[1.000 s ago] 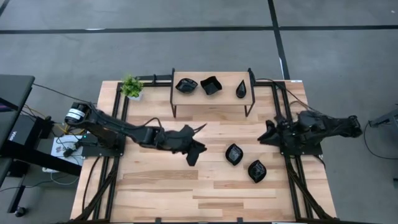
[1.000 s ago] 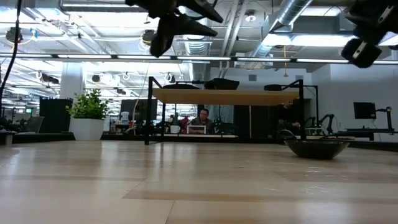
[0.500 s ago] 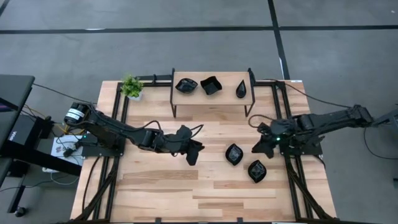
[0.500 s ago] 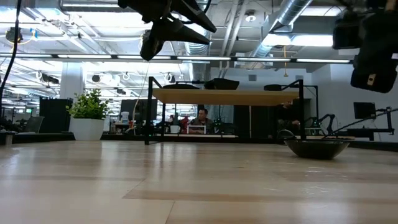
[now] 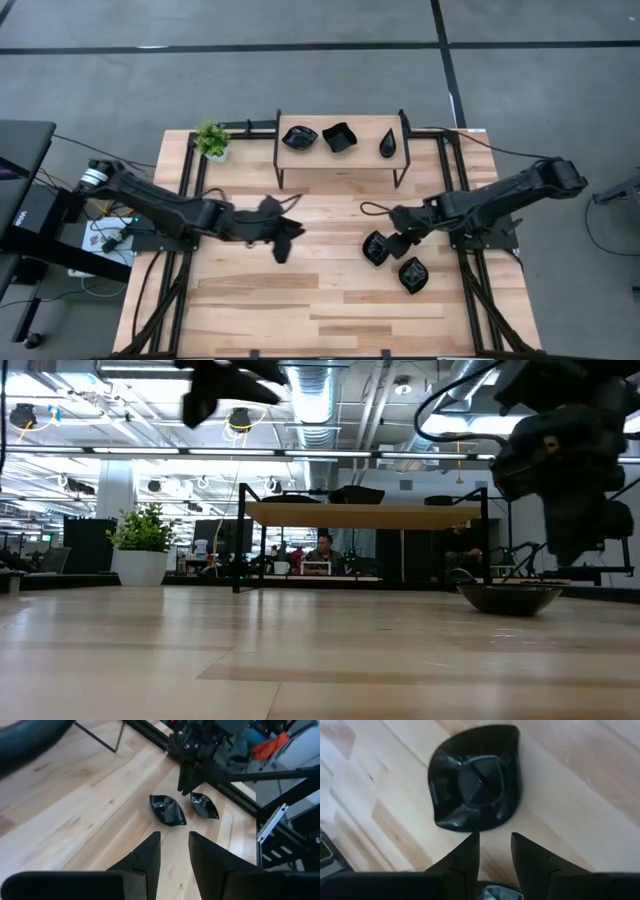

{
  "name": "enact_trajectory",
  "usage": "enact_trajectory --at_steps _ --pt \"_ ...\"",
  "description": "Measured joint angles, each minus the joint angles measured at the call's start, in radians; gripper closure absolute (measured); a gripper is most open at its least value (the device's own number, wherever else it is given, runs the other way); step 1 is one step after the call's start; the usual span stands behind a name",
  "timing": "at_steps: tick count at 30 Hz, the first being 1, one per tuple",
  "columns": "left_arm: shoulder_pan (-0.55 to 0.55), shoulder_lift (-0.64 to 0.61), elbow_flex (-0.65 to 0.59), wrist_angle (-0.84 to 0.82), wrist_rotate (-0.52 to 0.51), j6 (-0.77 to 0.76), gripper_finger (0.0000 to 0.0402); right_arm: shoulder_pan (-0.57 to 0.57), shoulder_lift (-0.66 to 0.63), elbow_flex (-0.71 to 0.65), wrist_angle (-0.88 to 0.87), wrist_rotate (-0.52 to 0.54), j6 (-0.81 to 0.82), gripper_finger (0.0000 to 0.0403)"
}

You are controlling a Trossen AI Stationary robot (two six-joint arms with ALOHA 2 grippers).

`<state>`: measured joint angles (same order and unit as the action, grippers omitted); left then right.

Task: Pick & Place Mini shaped plates
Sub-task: Stack the black plate on top of the black plate on the shelf

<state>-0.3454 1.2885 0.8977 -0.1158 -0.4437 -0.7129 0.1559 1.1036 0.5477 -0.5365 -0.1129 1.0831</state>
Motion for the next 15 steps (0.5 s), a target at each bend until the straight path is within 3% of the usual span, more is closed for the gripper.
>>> enact_trajectory --at_steps 9,15 --pt "-0.097 -0.265 -0.204 0.012 -0.090 -0.126 0.0300 -0.002 0.107 0.022 0.064 0.050 0.051 0.0296" --pt "-0.154 -0.350 -0.265 0.027 -0.188 -0.142 0.0300 -0.002 0.144 0.022 0.077 0.071 0.068 0.0296"
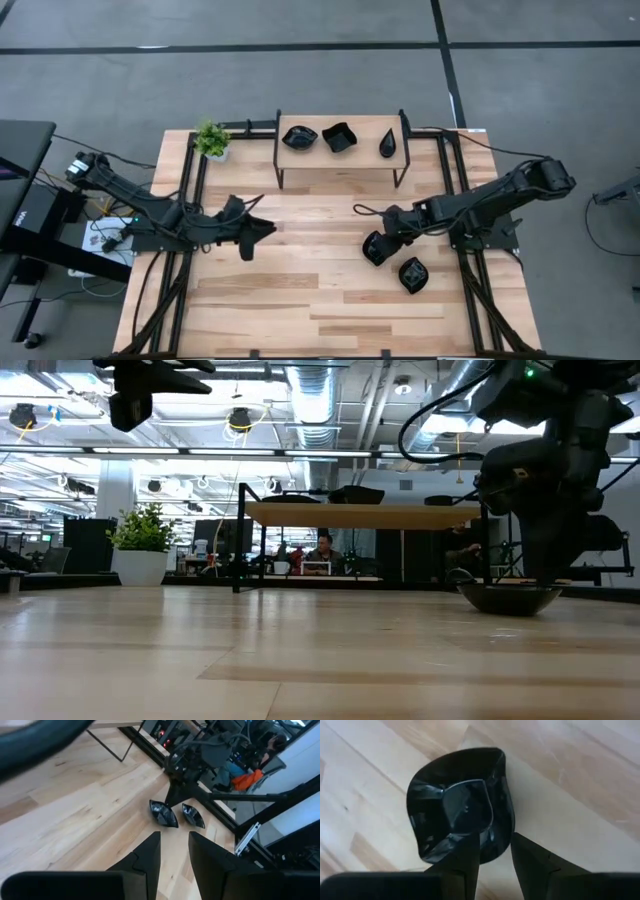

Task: Pick & Place Mini shaped plates
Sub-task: Stack the black plate on top of the black plate on the shelf

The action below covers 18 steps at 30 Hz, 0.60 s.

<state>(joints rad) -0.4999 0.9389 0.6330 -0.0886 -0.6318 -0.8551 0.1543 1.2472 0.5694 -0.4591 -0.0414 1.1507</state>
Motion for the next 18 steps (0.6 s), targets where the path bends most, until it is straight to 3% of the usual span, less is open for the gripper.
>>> enact_trajectory --at_steps 18 --pt "-0.003 -0.013 -0.009 0.007 -0.012 0.004 0.0300 -0.006 0.021 -0.034 0.053 0.023 0.003 0.0300"
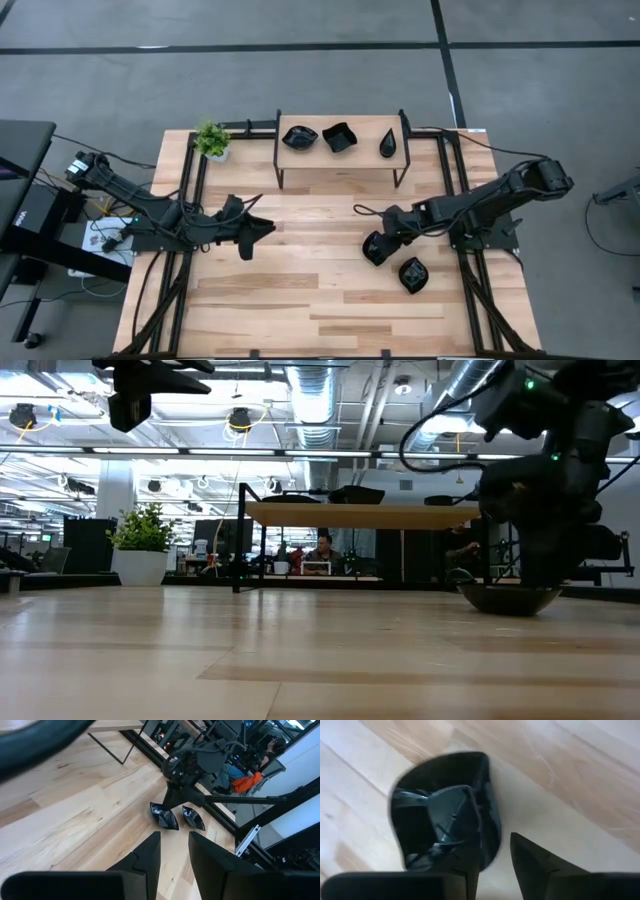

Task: Pick & Place Mini shaped plates
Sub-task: Stack the black plate on top of the black plate on the shelf

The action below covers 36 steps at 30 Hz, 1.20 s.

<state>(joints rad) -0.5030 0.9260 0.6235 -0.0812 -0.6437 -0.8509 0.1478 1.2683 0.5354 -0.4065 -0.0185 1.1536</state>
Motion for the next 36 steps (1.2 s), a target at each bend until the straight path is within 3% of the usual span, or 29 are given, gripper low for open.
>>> enact_trajectory --at_steps 12,20,36 --pt "0.001 0.000 0.000 0.015 0.000 0.000 0.0300 0.000 0.022 0.000 0.028 -0.006 -0.014 0.0338" --pt "0.001 0.000 0.001 0.022 0.000 0.000 0.0300 0.003 0.022 0.000 0.029 0.017 -0.026 0.0397" --pt "0.001 0.001 0.002 0.031 0.000 -0.027 0.0300 0.003 -0.028 0.031 0.020 0.027 -0.104 0.0401"
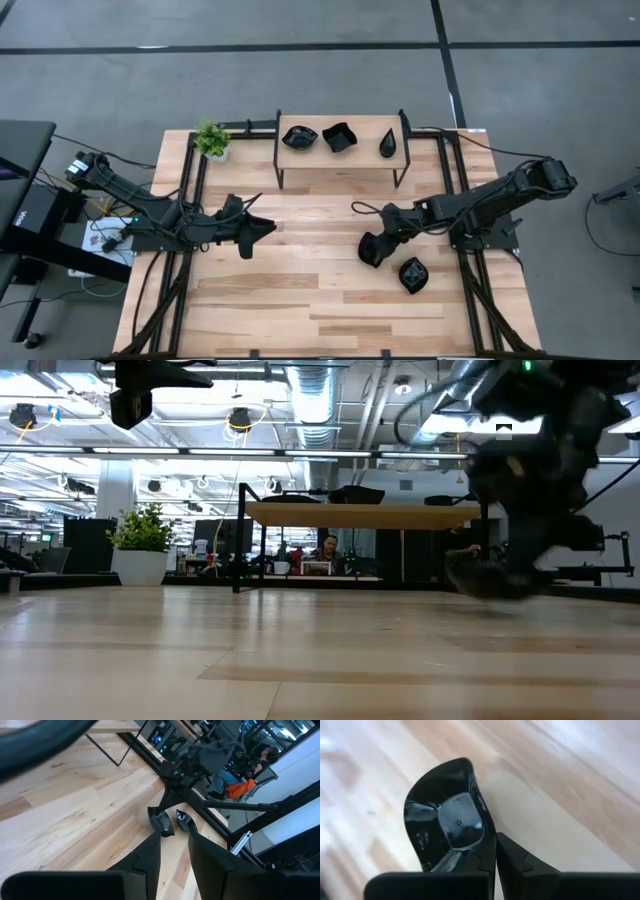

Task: Pick & Place Mini shaped plates
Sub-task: Stack the black plate on top of the black plate on the shelf

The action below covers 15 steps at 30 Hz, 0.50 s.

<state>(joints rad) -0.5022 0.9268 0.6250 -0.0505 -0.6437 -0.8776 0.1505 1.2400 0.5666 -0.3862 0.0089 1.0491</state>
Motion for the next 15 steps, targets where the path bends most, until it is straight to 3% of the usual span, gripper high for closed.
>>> enact_trajectory --at_steps 9,15 --pt "0.000 0.006 0.000 0.008 0.000 -0.043 0.0300 0.001 -0.028 0.179 -0.064 0.098 -0.180 0.0402" --pt "-0.001 0.057 0.000 0.019 0.005 -0.116 0.0300 0.001 -0.023 0.345 -0.059 0.308 -0.340 0.0402"
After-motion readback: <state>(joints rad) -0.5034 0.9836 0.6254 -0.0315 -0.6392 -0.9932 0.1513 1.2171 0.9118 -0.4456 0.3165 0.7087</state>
